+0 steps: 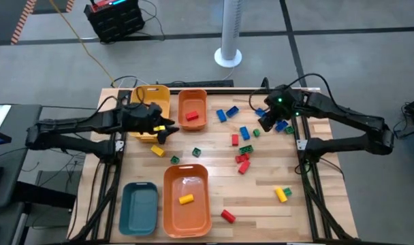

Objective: Sort blocks
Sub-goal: Put the blue game piece into the yellow bin

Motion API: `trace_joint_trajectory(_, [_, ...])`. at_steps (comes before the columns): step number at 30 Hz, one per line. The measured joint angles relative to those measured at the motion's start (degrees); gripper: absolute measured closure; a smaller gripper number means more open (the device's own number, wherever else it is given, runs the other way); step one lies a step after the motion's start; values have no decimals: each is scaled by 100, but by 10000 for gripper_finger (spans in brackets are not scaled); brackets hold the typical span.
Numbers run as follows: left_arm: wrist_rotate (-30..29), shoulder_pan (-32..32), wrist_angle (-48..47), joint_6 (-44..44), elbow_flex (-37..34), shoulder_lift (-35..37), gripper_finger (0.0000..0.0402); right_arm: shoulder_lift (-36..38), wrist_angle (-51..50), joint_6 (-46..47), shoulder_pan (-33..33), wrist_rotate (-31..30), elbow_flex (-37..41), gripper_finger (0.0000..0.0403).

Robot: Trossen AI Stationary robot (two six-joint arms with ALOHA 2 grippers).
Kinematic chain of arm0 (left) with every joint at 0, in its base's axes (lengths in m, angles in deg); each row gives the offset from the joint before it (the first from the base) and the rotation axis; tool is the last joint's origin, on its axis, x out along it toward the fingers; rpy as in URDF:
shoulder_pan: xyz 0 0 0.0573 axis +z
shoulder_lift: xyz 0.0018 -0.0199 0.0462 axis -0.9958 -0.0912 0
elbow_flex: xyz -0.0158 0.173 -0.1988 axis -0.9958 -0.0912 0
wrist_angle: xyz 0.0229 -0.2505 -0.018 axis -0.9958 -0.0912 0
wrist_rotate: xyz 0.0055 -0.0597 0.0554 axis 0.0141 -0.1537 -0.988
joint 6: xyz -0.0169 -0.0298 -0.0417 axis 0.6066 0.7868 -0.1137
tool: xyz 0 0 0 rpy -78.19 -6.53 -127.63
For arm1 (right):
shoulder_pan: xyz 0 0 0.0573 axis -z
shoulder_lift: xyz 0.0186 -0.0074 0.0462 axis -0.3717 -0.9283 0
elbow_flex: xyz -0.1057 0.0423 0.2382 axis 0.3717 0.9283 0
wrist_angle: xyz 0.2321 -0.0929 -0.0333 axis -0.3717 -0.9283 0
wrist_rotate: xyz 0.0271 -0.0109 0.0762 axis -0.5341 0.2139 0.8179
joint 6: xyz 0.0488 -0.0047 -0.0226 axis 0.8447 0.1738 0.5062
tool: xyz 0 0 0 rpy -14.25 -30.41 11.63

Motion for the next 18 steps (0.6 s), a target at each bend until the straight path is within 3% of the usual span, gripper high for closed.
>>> trace_joint_trajectory(7, [1178, -42, -2394, -1851, 1250, -1150, 178, 8, 158, 22, -119, -81, 0, 209])
trace_joint_trajectory(18, [928, -336, -4773, -5061, 2760, -2715, 178, 8, 426, 126, -176, -99, 0, 209])
